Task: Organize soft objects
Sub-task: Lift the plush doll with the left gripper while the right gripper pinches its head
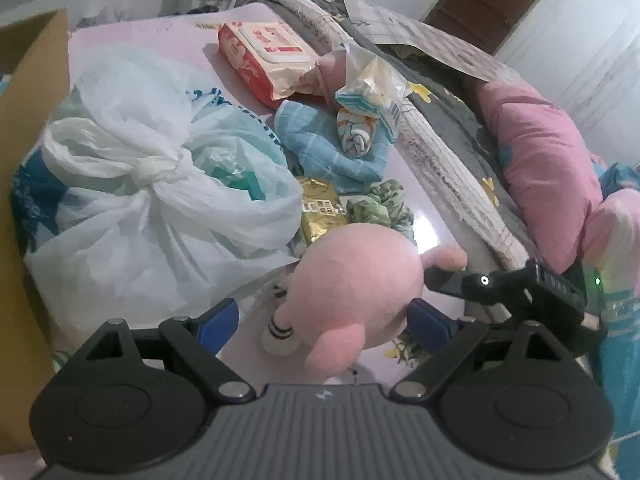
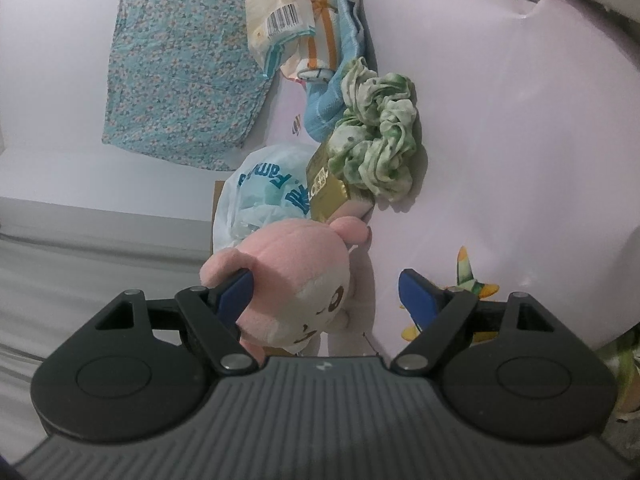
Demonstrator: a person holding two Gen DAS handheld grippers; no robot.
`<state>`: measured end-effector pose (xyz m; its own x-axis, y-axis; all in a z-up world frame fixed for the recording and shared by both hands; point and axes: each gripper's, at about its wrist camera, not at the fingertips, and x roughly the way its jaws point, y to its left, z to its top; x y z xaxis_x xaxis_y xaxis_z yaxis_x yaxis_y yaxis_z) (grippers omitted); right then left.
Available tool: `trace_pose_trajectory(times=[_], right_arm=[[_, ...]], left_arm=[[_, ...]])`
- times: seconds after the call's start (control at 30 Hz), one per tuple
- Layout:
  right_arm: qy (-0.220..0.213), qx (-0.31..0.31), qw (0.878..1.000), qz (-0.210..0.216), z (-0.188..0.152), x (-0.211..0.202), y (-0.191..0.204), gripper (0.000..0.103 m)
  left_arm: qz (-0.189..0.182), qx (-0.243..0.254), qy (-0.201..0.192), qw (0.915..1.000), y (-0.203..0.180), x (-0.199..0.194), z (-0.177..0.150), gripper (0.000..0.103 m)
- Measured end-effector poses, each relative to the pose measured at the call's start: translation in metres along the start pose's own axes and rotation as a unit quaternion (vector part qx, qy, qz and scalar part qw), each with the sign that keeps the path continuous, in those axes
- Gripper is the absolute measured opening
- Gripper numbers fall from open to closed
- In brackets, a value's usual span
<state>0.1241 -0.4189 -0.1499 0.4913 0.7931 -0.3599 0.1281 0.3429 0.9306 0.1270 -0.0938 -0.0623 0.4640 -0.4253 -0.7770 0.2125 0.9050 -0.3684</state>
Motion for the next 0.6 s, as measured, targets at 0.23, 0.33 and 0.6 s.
trace_pose_trajectory(times=[0.23,0.33,0.6], right_arm=[[-0.006,-0.014,1.0,0.0,0.002,0.002,0.006,0.08],[-0.008,-0.013,1.0,0.002,0.002,0.004,0.007,0.08],[-0.012,-0.014,1.0,0.015,0.004,0.008,0.01,0.08]], left_arm=[[0.037,0.066,-0.017,0.997,-0.017,-0.007,-0.01,0.092],[0.052,0.12,-0.023,0.9911,-0.035,-0.004,-0.016,0.092],[0.139,0.221,-0.039,0.9646,-0.068,0.021,-0.029,0.077]])
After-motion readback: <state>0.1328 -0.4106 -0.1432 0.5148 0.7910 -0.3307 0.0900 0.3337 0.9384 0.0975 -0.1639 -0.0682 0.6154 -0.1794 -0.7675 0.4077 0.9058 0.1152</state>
